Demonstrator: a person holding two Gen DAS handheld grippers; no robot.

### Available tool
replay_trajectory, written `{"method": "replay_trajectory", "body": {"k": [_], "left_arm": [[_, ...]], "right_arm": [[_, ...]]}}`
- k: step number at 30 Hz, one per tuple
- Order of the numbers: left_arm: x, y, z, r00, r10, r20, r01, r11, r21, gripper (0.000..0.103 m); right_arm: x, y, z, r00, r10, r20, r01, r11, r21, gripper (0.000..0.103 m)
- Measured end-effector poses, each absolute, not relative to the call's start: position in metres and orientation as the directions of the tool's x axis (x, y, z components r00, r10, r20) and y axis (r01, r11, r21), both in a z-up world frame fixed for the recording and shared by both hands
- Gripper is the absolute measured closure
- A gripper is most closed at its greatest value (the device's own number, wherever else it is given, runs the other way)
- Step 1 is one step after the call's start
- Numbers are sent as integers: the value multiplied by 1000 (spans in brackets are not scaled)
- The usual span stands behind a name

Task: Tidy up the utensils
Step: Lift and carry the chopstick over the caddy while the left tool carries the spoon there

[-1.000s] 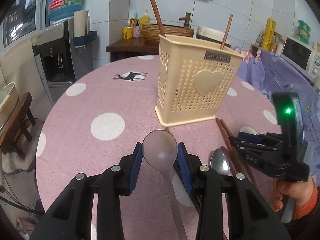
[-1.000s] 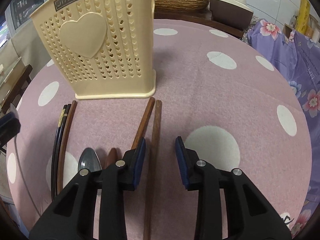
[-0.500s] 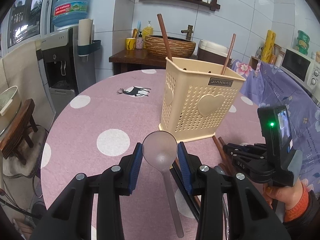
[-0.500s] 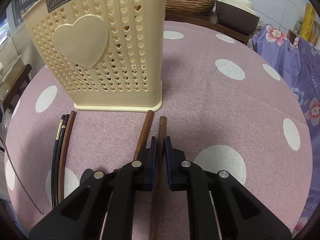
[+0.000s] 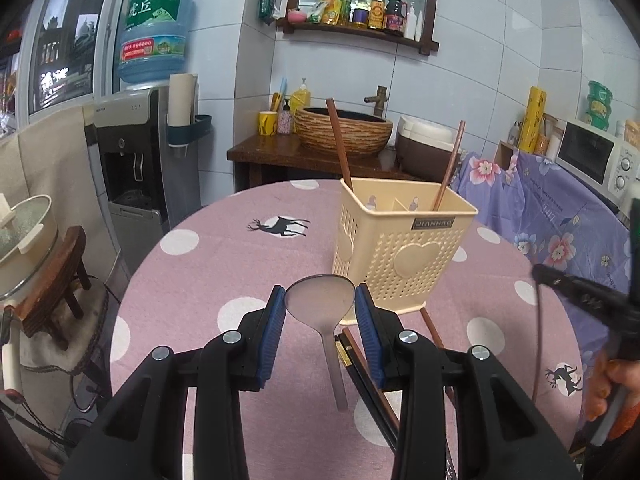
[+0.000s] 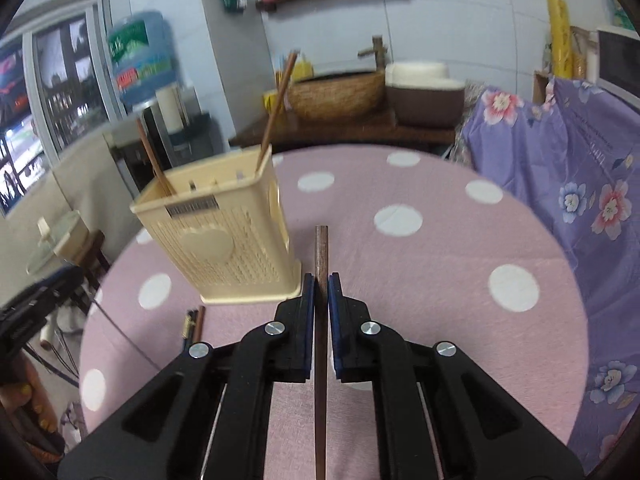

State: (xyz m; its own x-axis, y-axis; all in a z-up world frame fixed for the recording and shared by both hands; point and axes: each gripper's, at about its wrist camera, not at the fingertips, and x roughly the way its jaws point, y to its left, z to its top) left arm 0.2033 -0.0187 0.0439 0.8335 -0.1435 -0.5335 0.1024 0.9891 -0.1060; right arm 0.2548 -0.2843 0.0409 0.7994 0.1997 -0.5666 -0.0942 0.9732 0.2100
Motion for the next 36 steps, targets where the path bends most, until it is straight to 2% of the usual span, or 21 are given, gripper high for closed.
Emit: {"method": "replay_trajectory", "body": {"k": [7, 25, 31, 36], "left_arm": [[202, -14, 51, 843, -140, -520, 100, 990, -104, 67], [206, -11, 61, 826, -206, -526, 152, 978, -143, 67], [212, -17, 99, 840, -251, -481, 204, 968, -148, 67], [228, -29, 155, 880, -267, -393, 231, 963, -137, 67]], "right_arm": [[225, -297, 77, 853, 178, -490, -93, 977, 192, 95], [219, -295, 99, 864, 193, -466, -118, 976, 184, 95], [230, -290, 131, 879, 218, -424, -139, 968, 209, 95], [253, -277, 186, 923, 216, -320, -149, 964, 223, 95]]}}
